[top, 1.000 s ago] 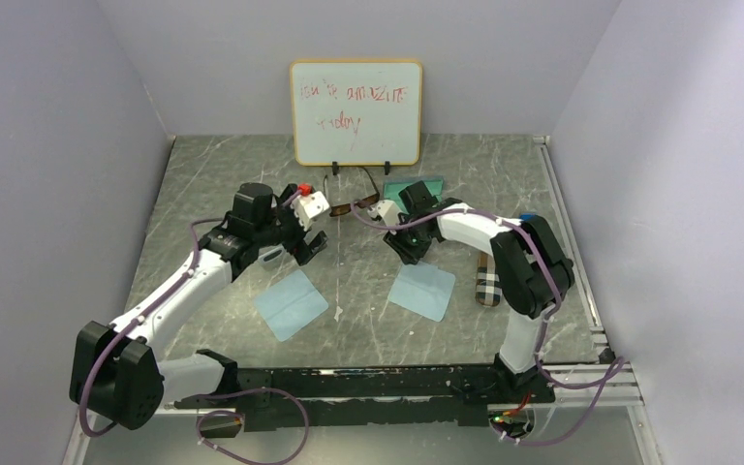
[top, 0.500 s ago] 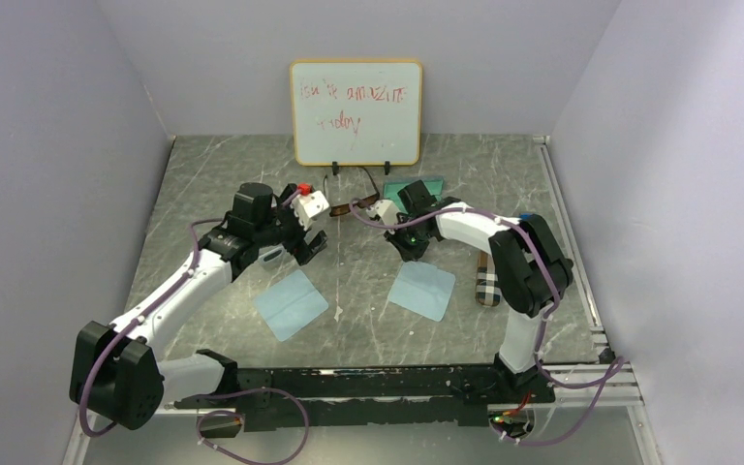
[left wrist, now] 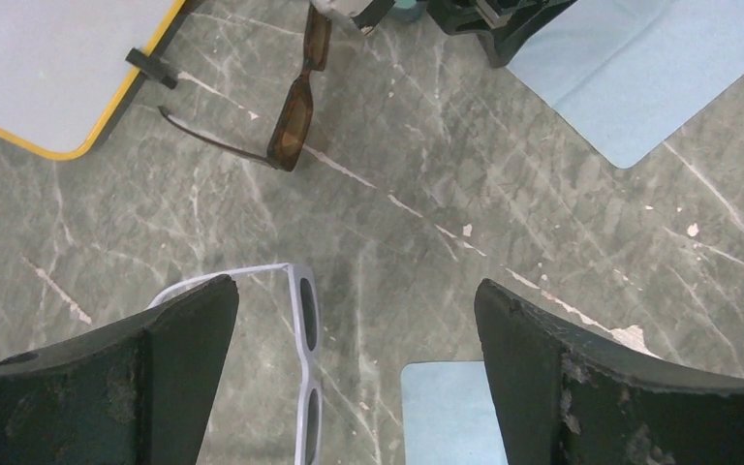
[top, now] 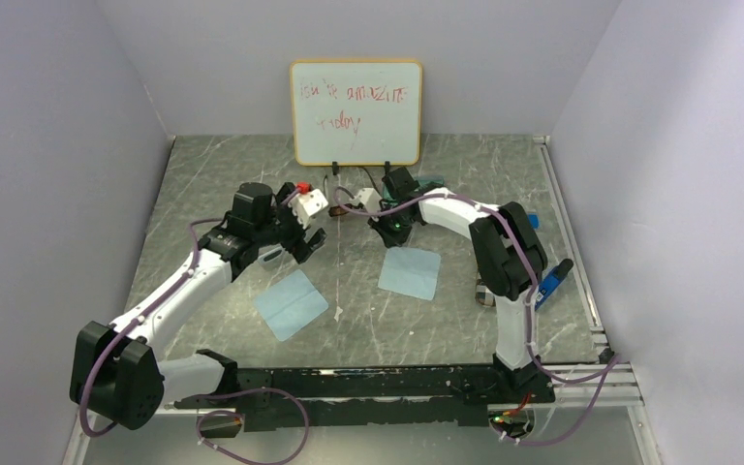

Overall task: Organize the sunglasses
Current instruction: Adjust the glasses cleaning cloth at the center of the board.

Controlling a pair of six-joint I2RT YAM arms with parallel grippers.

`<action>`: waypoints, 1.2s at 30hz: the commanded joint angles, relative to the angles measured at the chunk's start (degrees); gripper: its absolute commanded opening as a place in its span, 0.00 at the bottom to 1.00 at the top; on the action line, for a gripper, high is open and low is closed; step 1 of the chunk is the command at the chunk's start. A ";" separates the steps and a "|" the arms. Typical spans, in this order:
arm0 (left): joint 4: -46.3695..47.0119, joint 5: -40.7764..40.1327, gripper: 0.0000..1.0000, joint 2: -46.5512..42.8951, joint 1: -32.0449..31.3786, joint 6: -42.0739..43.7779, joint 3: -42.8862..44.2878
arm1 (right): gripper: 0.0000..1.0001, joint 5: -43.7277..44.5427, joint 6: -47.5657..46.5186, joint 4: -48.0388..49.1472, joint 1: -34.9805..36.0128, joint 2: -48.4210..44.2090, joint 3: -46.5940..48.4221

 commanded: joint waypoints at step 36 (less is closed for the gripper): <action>10.55 -20.67 0.84 16.56 -29.18 11.26 0.95 | 0.46 -13.08 -7.27 11.00 -20.12 -46.33 -30.55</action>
